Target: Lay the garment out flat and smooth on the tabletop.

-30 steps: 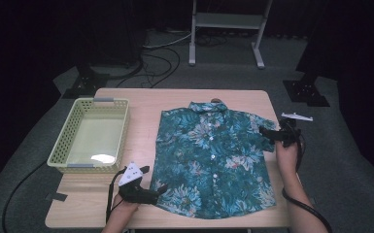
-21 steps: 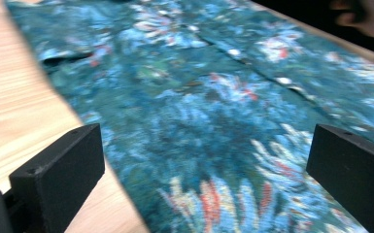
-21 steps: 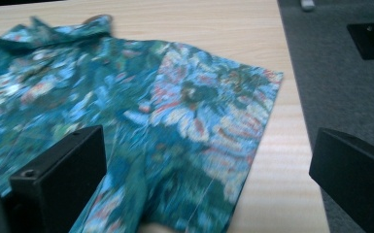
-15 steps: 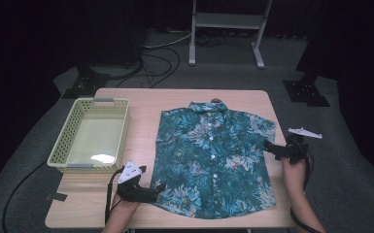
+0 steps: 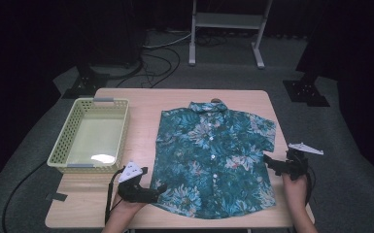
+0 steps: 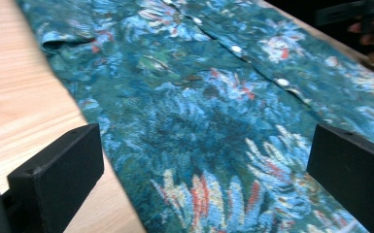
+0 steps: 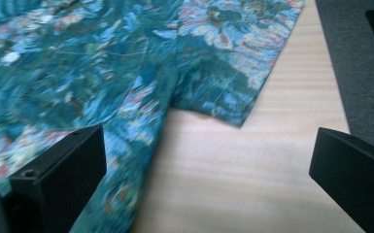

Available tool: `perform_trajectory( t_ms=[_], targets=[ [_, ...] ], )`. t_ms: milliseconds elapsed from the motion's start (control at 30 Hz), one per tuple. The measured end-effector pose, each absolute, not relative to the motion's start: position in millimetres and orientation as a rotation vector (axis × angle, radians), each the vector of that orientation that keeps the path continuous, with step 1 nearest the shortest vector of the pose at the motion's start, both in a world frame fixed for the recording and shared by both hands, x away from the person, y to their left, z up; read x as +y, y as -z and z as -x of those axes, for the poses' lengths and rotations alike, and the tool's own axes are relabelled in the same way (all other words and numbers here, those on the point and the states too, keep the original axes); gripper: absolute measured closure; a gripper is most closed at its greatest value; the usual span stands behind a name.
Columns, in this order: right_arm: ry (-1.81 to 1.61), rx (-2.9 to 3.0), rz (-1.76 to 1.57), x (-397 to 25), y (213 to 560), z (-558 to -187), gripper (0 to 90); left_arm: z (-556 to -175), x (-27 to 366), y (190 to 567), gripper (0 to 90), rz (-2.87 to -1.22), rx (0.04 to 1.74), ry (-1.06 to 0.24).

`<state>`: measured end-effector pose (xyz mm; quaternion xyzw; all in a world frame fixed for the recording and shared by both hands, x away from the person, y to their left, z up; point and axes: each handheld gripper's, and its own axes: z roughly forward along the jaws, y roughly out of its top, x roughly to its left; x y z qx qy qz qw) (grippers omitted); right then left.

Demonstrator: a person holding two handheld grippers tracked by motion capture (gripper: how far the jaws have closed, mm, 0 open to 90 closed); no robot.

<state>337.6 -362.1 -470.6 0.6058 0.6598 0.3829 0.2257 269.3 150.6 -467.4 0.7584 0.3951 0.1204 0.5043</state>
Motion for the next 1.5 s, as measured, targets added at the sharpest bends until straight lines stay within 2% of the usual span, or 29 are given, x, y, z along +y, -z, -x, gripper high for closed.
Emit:
perform_trajectory(
  t_ms=[267, 333, 533, 733, 967, 1067, 1233, 1300, 1400, 1500],
  targets=[
    [-1.149, 1.83, -1.608, -363, 471, -311, 0.0, -270, 149, 470, 0.0, -1.858, 0.952, -0.27],
    [-1.181, 1.852, -1.597, -363, 476, -304, 0.0, -268, 145, 467, 0.0, -1.908, 0.942, -0.331],
    [-1.225, 1.832, -1.485, -356, 481, -289, 0.0, -269, 144, 465, 0.0, -1.889, 0.968, -0.321],
    [-1.253, 1.879, -1.497, -355, 483, -292, 0.0, -279, 138, 452, 0.0, -1.885, 0.985, -0.308],
    [-1.344, 1.902, -1.536, -360, 485, -293, 0.0, -304, 125, 417, 0.7, -1.884, 0.987, -0.363],
    [-1.35, 1.902, -1.536, -360, 485, -293, 0.0, -319, 118, 404, 0.7, -1.862, 1.046, -0.379],
    [-1.345, 1.916, -1.52, -359, 485, -293, 0.0, -346, 101, 395, 0.0, -1.904, 1.094, -0.466],
    [-1.35, 1.917, -1.52, -359, 485, -293, 0.0, -358, 94, 393, 0.0, -1.888, 1.099, -0.435],
    [-1.363, 1.923, -1.523, -360, 485, -293, 0.0, -378, 85, 391, 0.0, -1.886, 1.128, -0.472],
    [-1.364, 1.929, -1.519, -360, 485, -293, 0.0, -397, 74, 389, 3.6, -1.904, 1.13, -0.542]
  ],
)
